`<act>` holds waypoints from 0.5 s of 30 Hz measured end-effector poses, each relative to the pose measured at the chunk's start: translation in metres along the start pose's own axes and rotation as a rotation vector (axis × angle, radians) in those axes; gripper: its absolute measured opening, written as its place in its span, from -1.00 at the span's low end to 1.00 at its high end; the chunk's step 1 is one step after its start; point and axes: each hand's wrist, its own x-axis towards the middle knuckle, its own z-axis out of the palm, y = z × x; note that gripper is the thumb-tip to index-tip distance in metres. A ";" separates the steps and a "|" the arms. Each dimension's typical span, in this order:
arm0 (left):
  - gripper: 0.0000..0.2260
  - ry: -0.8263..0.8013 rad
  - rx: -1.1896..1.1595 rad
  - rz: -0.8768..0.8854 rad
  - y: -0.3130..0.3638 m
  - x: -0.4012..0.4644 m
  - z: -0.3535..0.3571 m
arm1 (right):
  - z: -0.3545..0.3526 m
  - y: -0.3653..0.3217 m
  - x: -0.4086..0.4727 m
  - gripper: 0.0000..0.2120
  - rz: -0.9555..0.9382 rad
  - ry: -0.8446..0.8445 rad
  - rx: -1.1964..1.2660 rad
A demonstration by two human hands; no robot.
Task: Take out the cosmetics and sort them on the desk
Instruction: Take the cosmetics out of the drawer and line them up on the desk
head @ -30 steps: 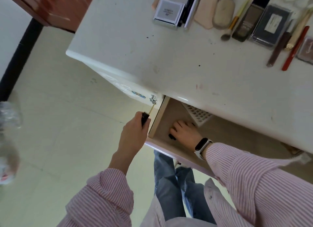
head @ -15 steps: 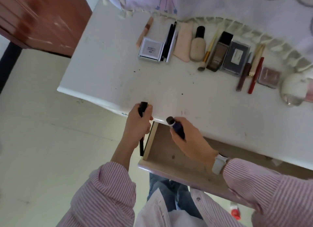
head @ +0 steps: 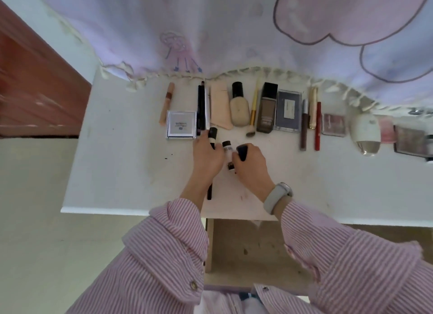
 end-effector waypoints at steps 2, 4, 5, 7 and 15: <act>-0.58 -0.013 0.020 0.000 0.005 0.005 0.001 | -0.002 -0.005 0.004 -0.73 0.068 -0.004 0.050; -0.60 -0.008 0.037 0.002 0.007 0.005 0.000 | -0.004 -0.007 0.005 -0.73 0.105 -0.014 0.130; -0.60 -0.003 0.047 0.001 0.007 0.004 0.000 | -0.005 -0.007 0.005 -0.74 0.119 -0.015 0.163; -0.63 0.010 0.069 0.019 0.006 0.003 -0.003 | -0.006 -0.005 0.005 -0.72 0.145 -0.013 0.201; -0.62 0.077 0.317 0.312 -0.022 -0.018 -0.017 | -0.009 0.000 -0.001 -0.48 -0.011 -0.003 0.133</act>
